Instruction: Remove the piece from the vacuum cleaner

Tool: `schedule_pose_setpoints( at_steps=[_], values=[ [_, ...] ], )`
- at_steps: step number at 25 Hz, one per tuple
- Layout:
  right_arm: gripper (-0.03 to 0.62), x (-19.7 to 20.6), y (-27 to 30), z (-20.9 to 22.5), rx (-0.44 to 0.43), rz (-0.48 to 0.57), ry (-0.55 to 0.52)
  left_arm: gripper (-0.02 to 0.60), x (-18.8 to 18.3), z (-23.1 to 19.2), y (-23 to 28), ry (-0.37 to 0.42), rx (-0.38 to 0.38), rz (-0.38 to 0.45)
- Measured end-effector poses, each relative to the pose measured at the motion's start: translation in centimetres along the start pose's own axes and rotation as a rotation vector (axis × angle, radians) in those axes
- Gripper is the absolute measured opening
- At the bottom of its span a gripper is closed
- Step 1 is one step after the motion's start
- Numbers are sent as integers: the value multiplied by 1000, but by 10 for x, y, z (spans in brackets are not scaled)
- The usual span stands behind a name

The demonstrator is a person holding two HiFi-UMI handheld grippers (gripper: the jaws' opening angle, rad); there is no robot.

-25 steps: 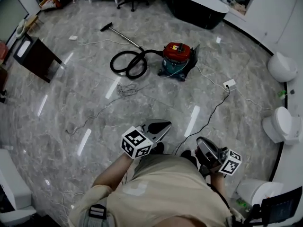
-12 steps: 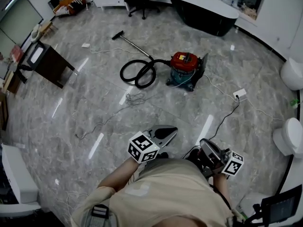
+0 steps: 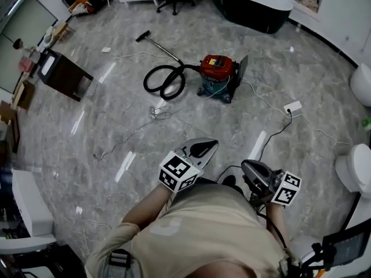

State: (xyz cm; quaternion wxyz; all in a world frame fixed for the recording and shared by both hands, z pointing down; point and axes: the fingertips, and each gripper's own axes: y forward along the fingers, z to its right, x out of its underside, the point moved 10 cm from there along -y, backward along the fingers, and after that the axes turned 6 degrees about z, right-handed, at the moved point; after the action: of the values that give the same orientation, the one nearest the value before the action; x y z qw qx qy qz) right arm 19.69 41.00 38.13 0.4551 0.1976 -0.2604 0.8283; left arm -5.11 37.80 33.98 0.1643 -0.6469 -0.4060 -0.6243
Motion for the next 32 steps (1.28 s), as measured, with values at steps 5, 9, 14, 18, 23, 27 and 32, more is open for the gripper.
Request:
schedule_pose_setpoints(
  at_steps=[5,9,14,18,23,27,32],
  values=[
    [2,-17,-9,20,-7,-63,-26,5,4,5,28,15,-35,-48],
    [2,-32,-14,36,20,-48,-14,5,-3,-4,49,27,-18,-45],
    [2,-46,0,49,64,-64,-46,3,-7,-36,70,42,-14,-53],
    [2,-63,25,64,131,-35,-65,3,-16,-80,84,55,-3,-59],
    [2,-76,86,79,192,-68,-102,3,-31,-148,90,49,32,-45],
    [2,-84,135,97,251,-66,-119,3,-35,-207,92,3,51,-30],
    [2,-91,180,128,368,-27,-48,3,-45,-266,100,61,67,-42]
  ],
)
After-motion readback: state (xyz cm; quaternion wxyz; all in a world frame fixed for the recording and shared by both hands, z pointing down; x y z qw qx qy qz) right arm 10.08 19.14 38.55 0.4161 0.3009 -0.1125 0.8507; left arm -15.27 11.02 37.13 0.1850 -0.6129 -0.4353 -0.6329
